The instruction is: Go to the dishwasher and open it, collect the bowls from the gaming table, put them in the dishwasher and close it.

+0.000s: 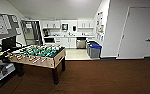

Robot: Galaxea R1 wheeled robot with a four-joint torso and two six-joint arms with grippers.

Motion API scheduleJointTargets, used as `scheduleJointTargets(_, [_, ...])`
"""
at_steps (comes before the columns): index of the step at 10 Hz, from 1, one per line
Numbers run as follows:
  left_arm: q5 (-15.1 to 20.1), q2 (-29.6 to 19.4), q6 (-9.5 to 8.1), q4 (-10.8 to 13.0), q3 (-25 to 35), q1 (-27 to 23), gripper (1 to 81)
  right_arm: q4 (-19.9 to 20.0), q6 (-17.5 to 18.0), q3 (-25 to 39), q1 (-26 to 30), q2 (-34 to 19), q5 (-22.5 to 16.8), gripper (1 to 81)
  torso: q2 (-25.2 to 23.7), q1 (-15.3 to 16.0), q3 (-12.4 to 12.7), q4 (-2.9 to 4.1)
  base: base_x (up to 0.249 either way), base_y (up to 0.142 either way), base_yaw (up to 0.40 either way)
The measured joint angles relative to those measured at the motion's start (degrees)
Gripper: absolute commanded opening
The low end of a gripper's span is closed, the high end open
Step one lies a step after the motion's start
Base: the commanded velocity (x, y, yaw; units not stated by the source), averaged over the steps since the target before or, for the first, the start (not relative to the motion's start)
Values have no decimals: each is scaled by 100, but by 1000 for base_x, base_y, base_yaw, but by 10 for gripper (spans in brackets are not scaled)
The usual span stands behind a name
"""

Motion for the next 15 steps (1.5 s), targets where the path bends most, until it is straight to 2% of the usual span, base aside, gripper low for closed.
scheduleJointTargets(8, [4, 33, 0, 0, 4, 30, 10, 0, 6, -2, -17, 11, -1, 10, 0, 2, 0, 0, 195, -105, 0])
scheduleJointTargets(15, [1, 30, 0, 0, 1, 22, 10, -2, 1, -2, -17, 10, 0, 10, 0, 5, 0, 0, 194, 0, 0])
